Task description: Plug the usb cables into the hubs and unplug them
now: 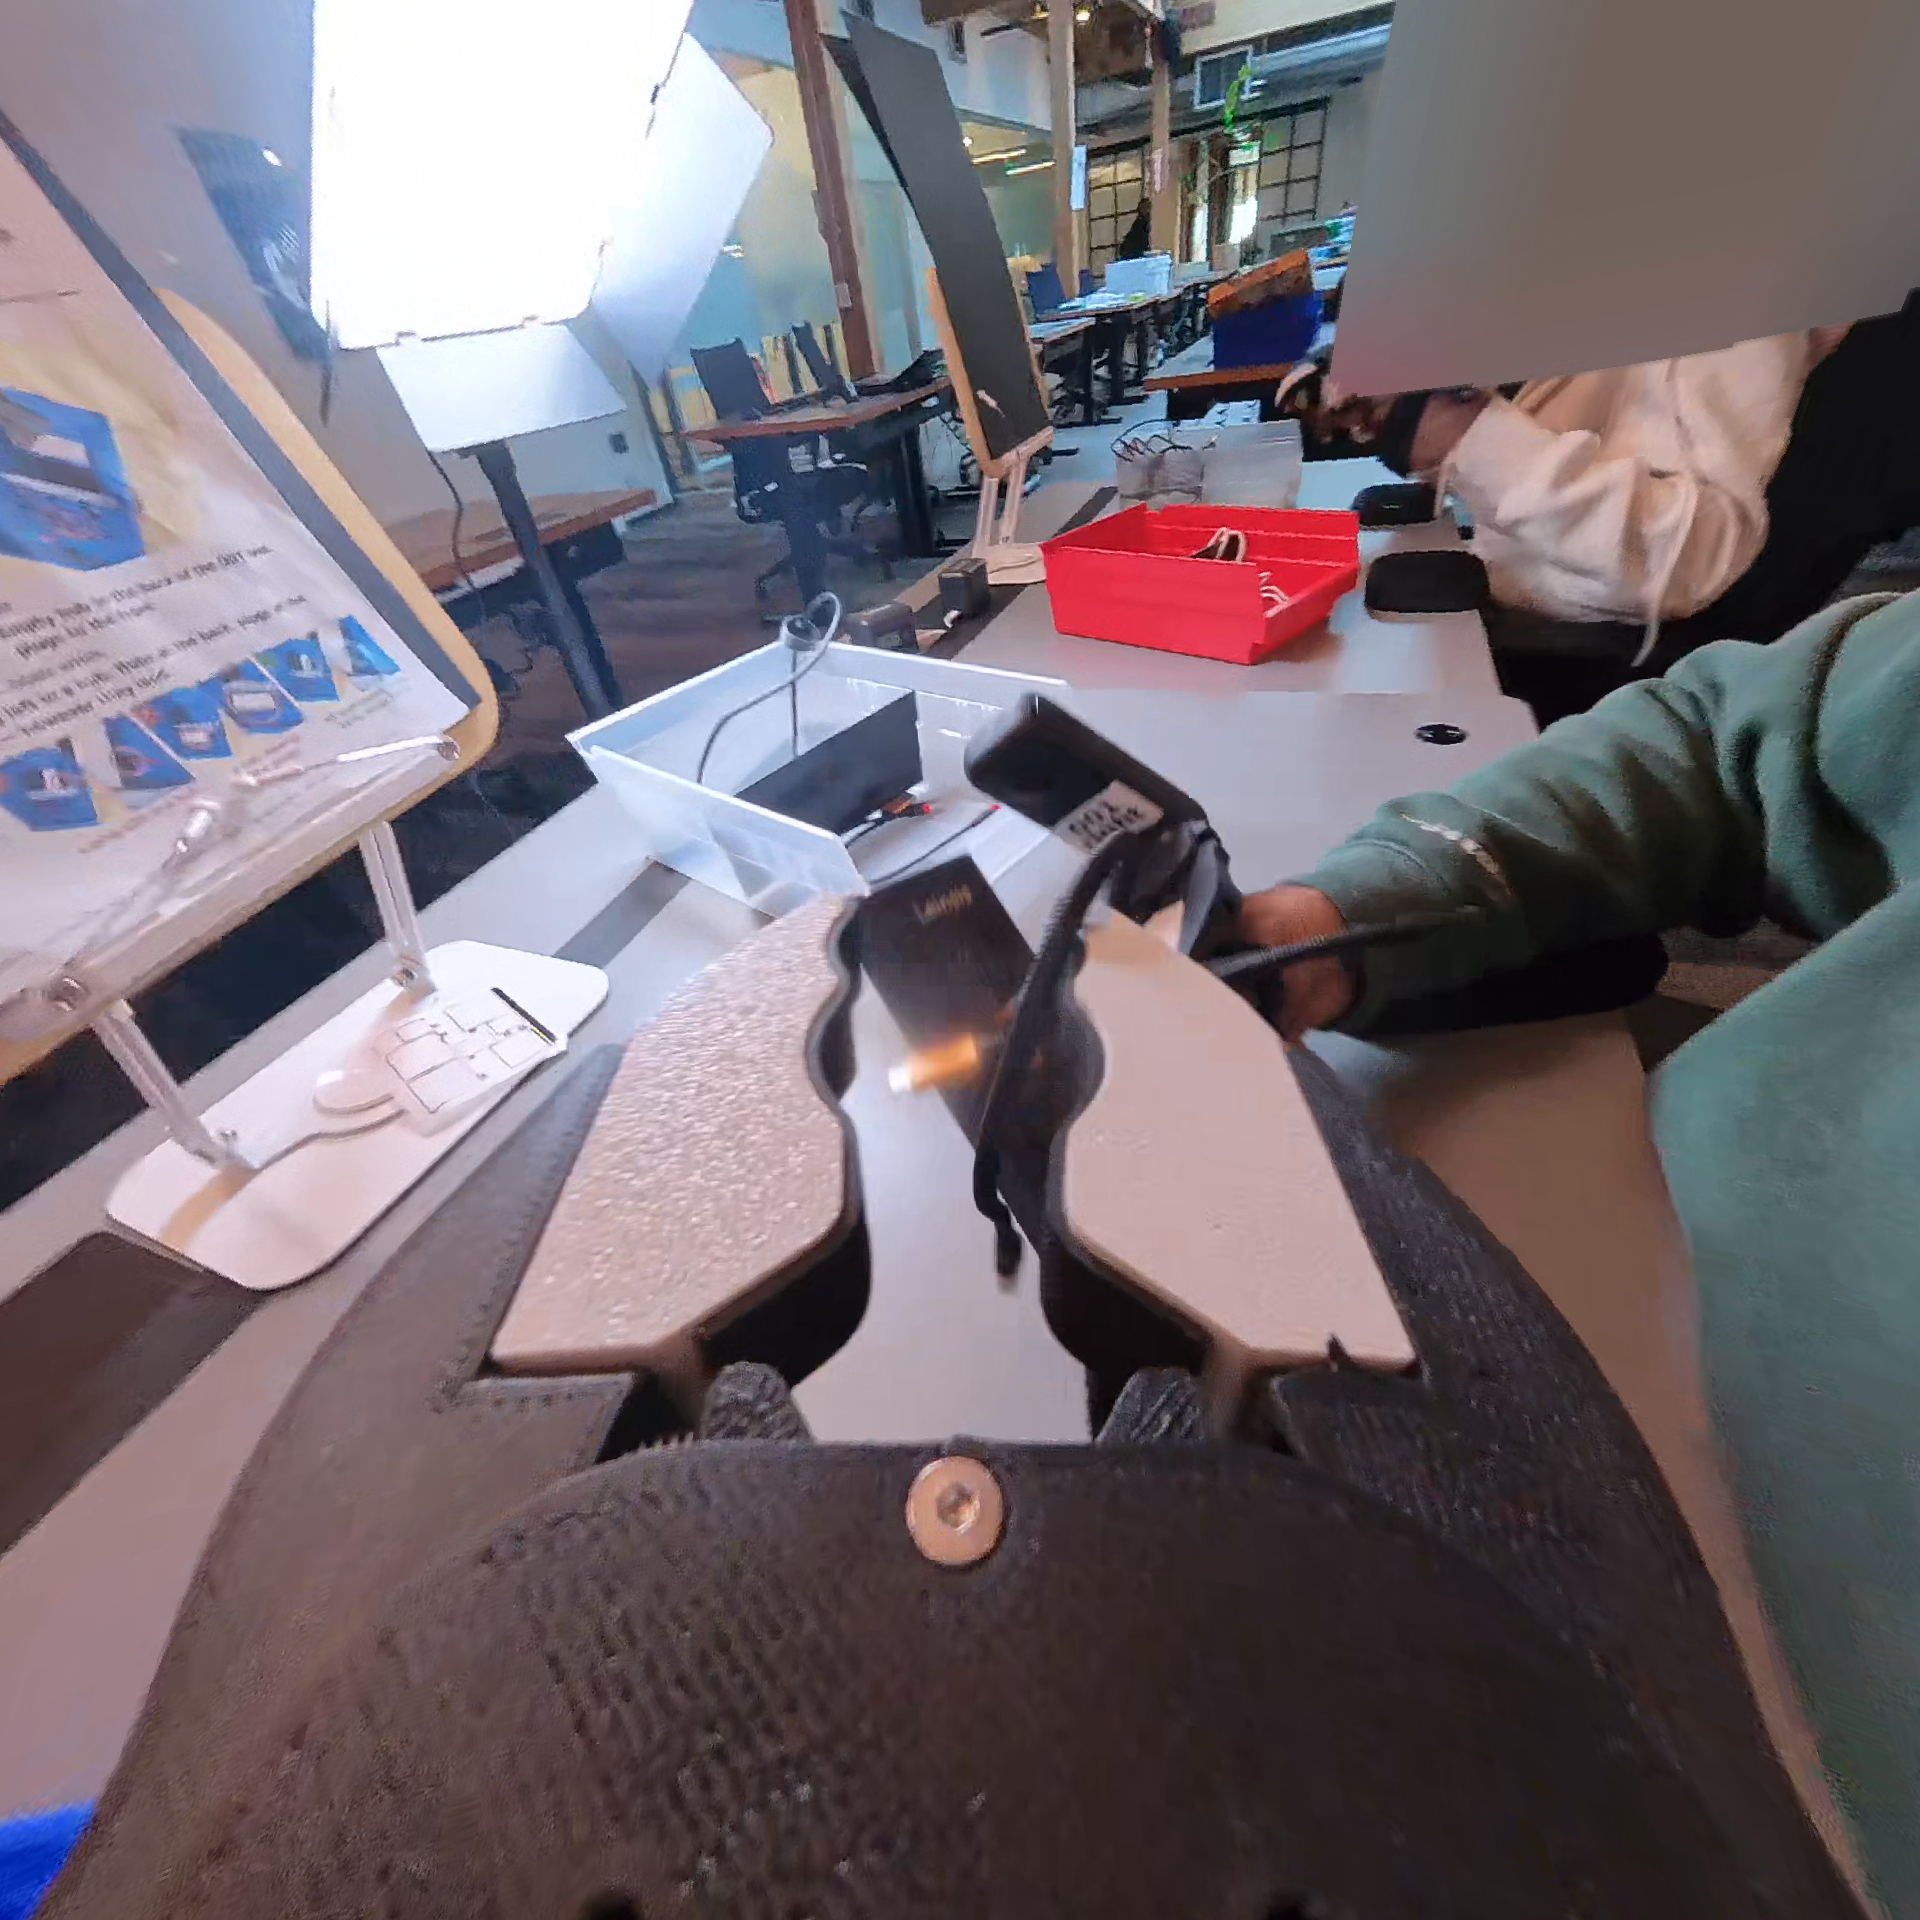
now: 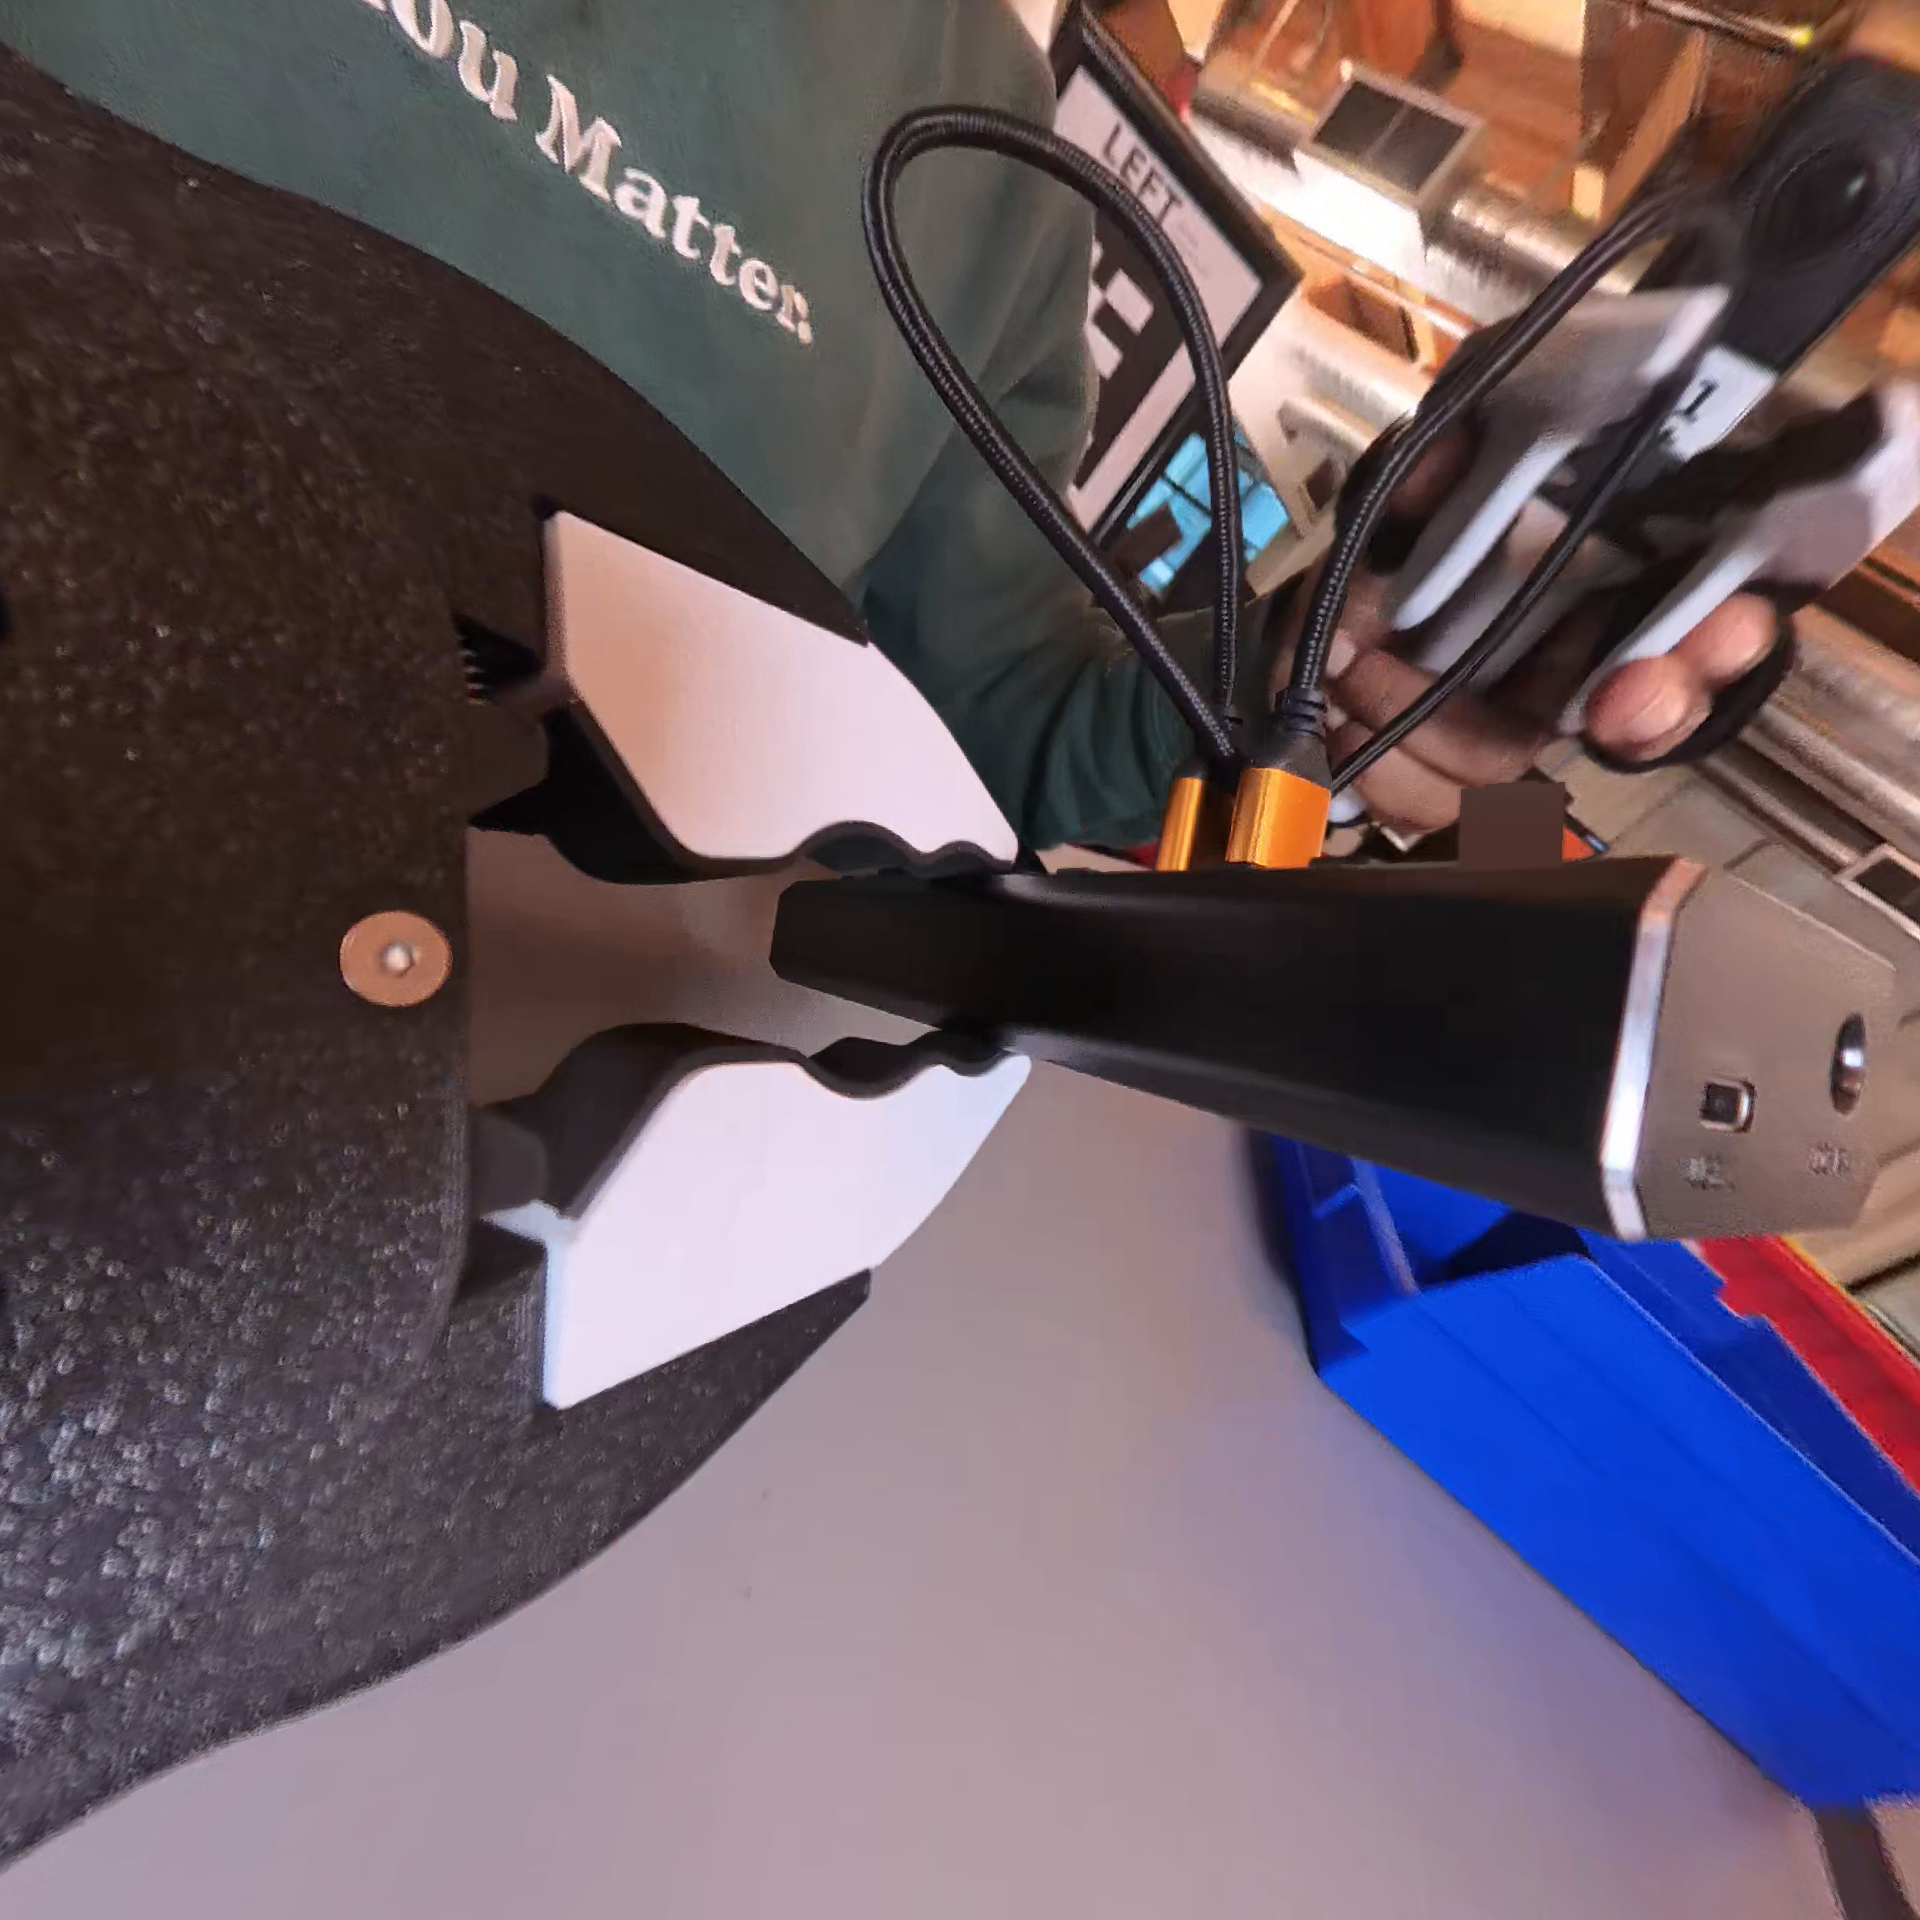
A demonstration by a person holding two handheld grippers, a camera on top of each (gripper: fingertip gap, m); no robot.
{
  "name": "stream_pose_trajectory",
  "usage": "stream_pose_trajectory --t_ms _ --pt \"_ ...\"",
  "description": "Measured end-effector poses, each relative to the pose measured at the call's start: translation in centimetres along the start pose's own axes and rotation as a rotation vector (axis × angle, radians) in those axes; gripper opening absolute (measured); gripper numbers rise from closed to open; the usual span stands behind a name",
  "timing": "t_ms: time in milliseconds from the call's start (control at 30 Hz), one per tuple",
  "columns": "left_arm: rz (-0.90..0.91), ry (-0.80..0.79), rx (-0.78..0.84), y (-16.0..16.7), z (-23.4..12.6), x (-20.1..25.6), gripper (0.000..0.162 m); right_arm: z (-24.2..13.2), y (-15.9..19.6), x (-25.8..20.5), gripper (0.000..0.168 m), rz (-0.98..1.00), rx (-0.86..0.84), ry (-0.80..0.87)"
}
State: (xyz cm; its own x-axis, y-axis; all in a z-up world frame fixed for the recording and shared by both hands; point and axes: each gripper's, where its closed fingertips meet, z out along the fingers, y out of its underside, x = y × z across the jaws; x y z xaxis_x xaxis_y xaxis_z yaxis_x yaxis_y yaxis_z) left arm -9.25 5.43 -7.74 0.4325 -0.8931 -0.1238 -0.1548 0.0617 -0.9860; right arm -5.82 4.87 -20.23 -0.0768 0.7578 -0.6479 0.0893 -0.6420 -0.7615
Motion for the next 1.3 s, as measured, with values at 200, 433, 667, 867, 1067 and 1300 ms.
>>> stream_pose_trajectory --t_ms 200,433,667,867,1067,1300 --pt "-0.182 0.061 0.145 0.0 -3.7 -1.1 0.038 -3.4 -3.3 2.3 0.029 -0.457 -0.036 0.367" --pt "-0.113 0.021 0.006 2.6 0.6 -0.2 0.028 -5.6 -5.5 3.4 0.029 -0.722 -0.067 0.724" --pt "0.022 -0.070 -0.278 7.4 7.7 0.2 0.023 -5.8 -5.4 3.8 0.028 -0.885 -0.159 0.944" --pt "0.135 -0.143 -0.353 8.2 8.4 -0.7 0.016 -7.0 -6.0 3.4 0.028 -1.032 -0.184 1.080" --pt "0.057 -0.079 -0.240 8.8 7.9 -0.7 0.014 -6.3 -6.2 1.7 0.028 -1.199 -0.187 1.089" --pt "0.090 -0.043 -0.196 9.6 6.9 -0.6 0.014 -5.2 -5.3 1.7 0.029 -1.216 -0.210 1.019"
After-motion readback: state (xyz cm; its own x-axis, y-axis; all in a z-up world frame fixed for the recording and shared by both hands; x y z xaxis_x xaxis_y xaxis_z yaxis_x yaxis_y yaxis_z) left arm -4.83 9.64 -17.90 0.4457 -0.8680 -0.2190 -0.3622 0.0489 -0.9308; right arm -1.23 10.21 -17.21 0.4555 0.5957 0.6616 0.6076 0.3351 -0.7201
